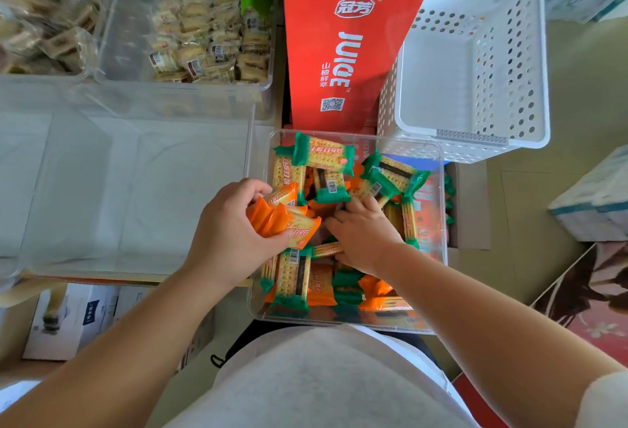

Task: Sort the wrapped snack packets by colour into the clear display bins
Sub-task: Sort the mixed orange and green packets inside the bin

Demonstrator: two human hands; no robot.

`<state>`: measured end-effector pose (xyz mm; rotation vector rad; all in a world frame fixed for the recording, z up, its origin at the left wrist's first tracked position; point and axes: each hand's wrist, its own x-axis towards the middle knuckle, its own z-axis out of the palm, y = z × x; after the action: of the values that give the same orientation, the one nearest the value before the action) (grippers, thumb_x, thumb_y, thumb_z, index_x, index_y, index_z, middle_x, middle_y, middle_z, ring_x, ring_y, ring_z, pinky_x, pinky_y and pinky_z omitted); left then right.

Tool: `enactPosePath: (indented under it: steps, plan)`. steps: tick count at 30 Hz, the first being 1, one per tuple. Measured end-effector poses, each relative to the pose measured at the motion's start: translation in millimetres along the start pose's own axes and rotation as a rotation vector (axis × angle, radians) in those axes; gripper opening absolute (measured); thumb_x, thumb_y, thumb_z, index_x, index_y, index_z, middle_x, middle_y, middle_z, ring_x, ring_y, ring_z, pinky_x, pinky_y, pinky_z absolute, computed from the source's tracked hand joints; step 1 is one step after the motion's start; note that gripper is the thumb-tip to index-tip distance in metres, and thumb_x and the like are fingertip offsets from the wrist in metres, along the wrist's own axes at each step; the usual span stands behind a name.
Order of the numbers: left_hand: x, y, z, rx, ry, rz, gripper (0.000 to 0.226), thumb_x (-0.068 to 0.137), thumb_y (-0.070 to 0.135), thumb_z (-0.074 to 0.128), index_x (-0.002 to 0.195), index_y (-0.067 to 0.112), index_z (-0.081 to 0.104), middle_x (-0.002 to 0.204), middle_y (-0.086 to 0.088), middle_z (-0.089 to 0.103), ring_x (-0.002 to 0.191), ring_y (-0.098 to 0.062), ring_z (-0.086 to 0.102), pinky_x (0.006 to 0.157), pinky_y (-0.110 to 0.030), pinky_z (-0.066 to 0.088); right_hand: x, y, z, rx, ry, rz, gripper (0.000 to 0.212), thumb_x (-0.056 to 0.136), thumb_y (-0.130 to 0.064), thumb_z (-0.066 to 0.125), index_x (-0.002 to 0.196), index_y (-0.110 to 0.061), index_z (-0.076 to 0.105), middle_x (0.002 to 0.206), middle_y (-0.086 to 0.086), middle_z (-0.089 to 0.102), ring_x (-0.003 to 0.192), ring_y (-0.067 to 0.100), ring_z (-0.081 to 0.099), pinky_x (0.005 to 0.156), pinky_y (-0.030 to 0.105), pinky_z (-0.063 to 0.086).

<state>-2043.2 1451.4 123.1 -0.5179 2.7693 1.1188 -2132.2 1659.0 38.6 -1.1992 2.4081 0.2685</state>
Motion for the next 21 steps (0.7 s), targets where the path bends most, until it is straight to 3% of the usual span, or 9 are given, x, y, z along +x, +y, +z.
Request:
enactPosePath:
  steps: [3, 8, 13, 21]
  plan:
    - [1.1, 6.8, 0.5, 0.022, -0.037, 0.062, 0.071, 0.064, 0.043, 0.091, 0.123, 0.034, 0.053, 0.116, 0.014, 0.057, 0.104, -0.008, 0.055, 0.072, -0.017, 0.046, -12.4, 12.8, -8.1, 0.004, 0.052, 0.045, 0.042, 0.089, -0.044, 0.057, 0.129, -0.030, 0.055, 0.126, -0.010, 0.059, 0.125, 0.025, 0.037, 0.103, 0.047, 0.024]
    - [2.4, 24.9, 2.7, 0.083, -0.174, 0.175, 0.071, 0.064, 0.041, 0.091, 0.125, 0.041, 0.053, 0.115, 0.019, 0.053, 0.102, -0.004, 0.052, 0.075, -0.012, 0.042, -40.5, 48.1, -15.8, 0.081, 0.109, 0.237, 0.040, 0.090, -0.055, 0.057, 0.119, -0.026, 0.056, 0.117, -0.007, 0.064, 0.123, 0.025, 0.043, 0.101, 0.045, 0.031]
    - [6.2, 40.2, 28.9, 0.235, -0.300, 0.279, 0.065, 0.071, 0.041, 0.087, 0.128, 0.035, 0.055, 0.123, 0.011, 0.054, 0.105, -0.013, 0.054, 0.083, -0.028, 0.051, -49.8, 53.8, -11.5, 0.173, 0.128, 0.306, 0.038, 0.091, -0.056, 0.056, 0.111, -0.025, 0.052, 0.109, -0.006, 0.066, 0.113, 0.024, 0.051, 0.095, 0.044, 0.034]
    - [26.0, 45.7, 81.1, 0.540, -0.395, 0.424, 0.065, 0.083, 0.027, 0.077, 0.137, 0.025, 0.041, 0.127, 0.001, 0.052, 0.118, -0.020, 0.047, 0.089, -0.033, 0.046, -51.3, 50.8, -8.9, 0.238, 0.198, 0.362, 0.037, 0.091, -0.053, 0.057, 0.107, -0.019, 0.055, 0.108, -0.001, 0.067, 0.111, 0.027, 0.052, 0.096, 0.042, 0.036]
